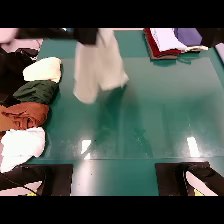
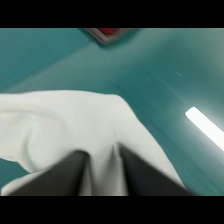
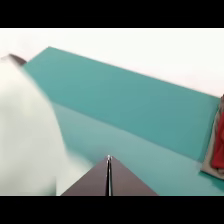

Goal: Fold the shirts.

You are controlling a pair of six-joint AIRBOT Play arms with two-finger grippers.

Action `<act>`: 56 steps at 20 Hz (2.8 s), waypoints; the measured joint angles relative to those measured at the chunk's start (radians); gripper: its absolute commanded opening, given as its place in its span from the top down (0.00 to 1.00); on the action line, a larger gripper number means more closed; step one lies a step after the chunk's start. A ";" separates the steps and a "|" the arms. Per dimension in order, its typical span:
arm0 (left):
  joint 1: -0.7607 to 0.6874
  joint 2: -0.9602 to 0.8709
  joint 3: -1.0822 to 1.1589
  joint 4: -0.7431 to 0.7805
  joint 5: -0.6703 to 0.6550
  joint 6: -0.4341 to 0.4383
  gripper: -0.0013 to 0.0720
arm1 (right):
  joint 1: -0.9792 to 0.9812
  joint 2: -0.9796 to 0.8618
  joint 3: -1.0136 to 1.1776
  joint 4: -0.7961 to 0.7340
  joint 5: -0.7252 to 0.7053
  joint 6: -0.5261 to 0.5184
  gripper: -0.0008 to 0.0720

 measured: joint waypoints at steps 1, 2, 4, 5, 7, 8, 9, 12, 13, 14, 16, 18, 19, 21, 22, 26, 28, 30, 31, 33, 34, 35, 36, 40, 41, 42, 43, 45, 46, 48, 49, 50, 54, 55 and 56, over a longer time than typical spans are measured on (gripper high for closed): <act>-0.031 -0.010 -0.023 -0.013 0.009 0.003 0.19 | 0.000 0.003 0.000 0.000 0.000 0.000 0.97; -0.056 -0.023 -0.044 -0.019 0.017 0.009 0.19 | 0.000 0.006 0.000 0.000 0.000 0.000 0.97; -0.069 -0.041 -0.069 -0.021 0.044 0.016 0.19 | 0.000 0.010 0.000 0.000 0.000 0.000 0.97; -0.058 -0.048 -0.077 -0.013 0.048 0.019 0.19 | 0.000 0.011 0.000 0.000 0.001 0.000 0.97; -0.004 -0.056 -0.087 -0.007 0.051 0.017 0.19 | 0.000 0.011 0.000 0.000 0.005 0.000 0.97; 0.039 -0.061 -0.094 0.001 0.045 0.008 0.23 | 0.000 0.012 0.000 0.000 0.007 0.000 0.97; 0.082 -0.068 -0.107 0.000 0.026 -0.001 0.23 | 0.000 0.013 0.000 0.001 0.008 0.000 0.97; 0.210 -0.082 -0.198 -0.082 -0.050 -0.011 0.23 | 0.000 0.013 0.000 0.001 0.010 0.000 0.97; 0.239 -0.085 -0.250 -0.126 -0.079 -0.004 0.23 | 0.000 0.013 0.000 0.001 0.011 0.000 0.97; 0.259 -0.085 -0.306 -0.161 -0.096 0.006 0.23 | 0.000 0.013 0.000 0.001 0.011 0.000 0.97; 0.285 -0.089 -0.443 -0.225 -0.127 0.030 0.23 | 0.000 0.013 0.000 0.001 0.012 0.000 0.97; 0.293 -0.089 -0.579 -0.288 -0.134 0.054 0.23 | 0.000 0.013 0.000 0.001 0.012 0.000 0.97; 0.297 -0.090 -0.640 -0.307 -0.138 0.062 0.23 | 0.000 0.013 0.000 0.001 0.012 0.000 0.97; 0.303 -0.090 -0.747 -0.340 -0.127 0.080 0.23 | 0.000 0.013 0.000 0.001 0.012 0.000 0.97; 0.303 -0.090 -0.790 -0.359 -0.124 0.089 0.23 | 0.000 0.013 0.000 0.001 0.012 0.000 0.97; 0.294 -0.090 -0.886 -0.432 -0.106 0.136 0.23 | 0.000 0.013 0.000 0.001 0.012 0.000 0.97; 0.262 -0.090 -0.906 -0.451 -0.105 0.154 0.23 | 0.000 0.013 0.000 0.001 0.012 0.000 0.97; 0.226 -0.090 -0.916 -0.448 -0.087 0.161 0.38 | 0.000 0.013 0.000 0.001 0.012 0.000 0.97; 0.212 -0.090 -0.919 -0.439 -0.081 0.161 0.70 | 0.000 0.013 0.000 0.002 0.013 0.001 0.97; 0.202 -0.090 -0.920 -0.409 -0.067 0.150 0.95 | 0.000 0.013 0.000 0.002 0.021 0.005 0.97; 0.206 -0.088 -0.911 -0.393 -0.065 0.141 0.95 | 0.000 0.013 0.000 0.002 0.027 0.007 0.97; 0.223 -0.084 -0.893 -0.381 -0.069 0.136 0.95 | 0.000 0.013 0.000 0.002 0.037 0.008 0.97; 0.247 -0.076 -0.871 -0.366 -0.070 0.132 0.95 | 0.000 0.013 -0.002 0.002 0.048 0.008 0.97; 0.392 -0.018 -0.733 -0.322 -0.082 0.123 0.95 | 0.000 0.011 -0.054 -0.005 0.098 0.016 0.97; 0.430 -0.004 -0.696 -0.314 -0.083 0.122 0.95 | 0.000 0.006 -0.084 -0.005 0.104 0.022 0.97; 0.461 0.005 -0.666 -0.306 -0.084 0.121 0.95 | 0.000 -0.005 -0.114 -0.006 0.109 0.025 0.96; 0.490 0.014 -0.640 -0.301 -0.087 0.121 0.95 | 0.000 -0.023 -0.150 -0.007 0.110 0.028 0.96; 0.531 0.024 -0.608 -0.292 -0.088 0.120 0.95 | 0.000 -0.079 -0.219 -0.009 0.104 0.033 0.74; 0.542 0.027 -0.599 -0.287 -0.091 0.120 0.95 | 0.000 -0.116 -0.248 -0.008 0.089 0.035 0.44; 0.559 0.031 -0.587 -0.281 -0.095 0.120 0.95 | 0.000 -0.218 -0.284 -0.005 0.063 0.039 0.36; 0.563 0.032 -0.584 -0.279 -0.097 0.120 0.95 | 0.000 -0.280 -0.288 -0.003 0.051 0.047 0.36; 0.567 0.033 -0.580 -0.279 -0.097 0.120 0.95 | 0.000 -0.342 -0.284 -0.002 0.046 0.055 0.36; 0.573 0.034 -0.576 -0.275 -0.097 0.120 0.95 | 0.015 -0.596 -0.205 0.039 0.032 0.085 0.36; 0.574 0.034 -0.575 -0.275 -0.097 0.120 0.95 | 0.022 -0.649 -0.174 0.054 0.030 0.089 0.37; 0.575 0.034 -0.575 -0.274 -0.096 0.120 0.95 | 0.032 -0.703 -0.139 0.068 0.029 0.092 0.37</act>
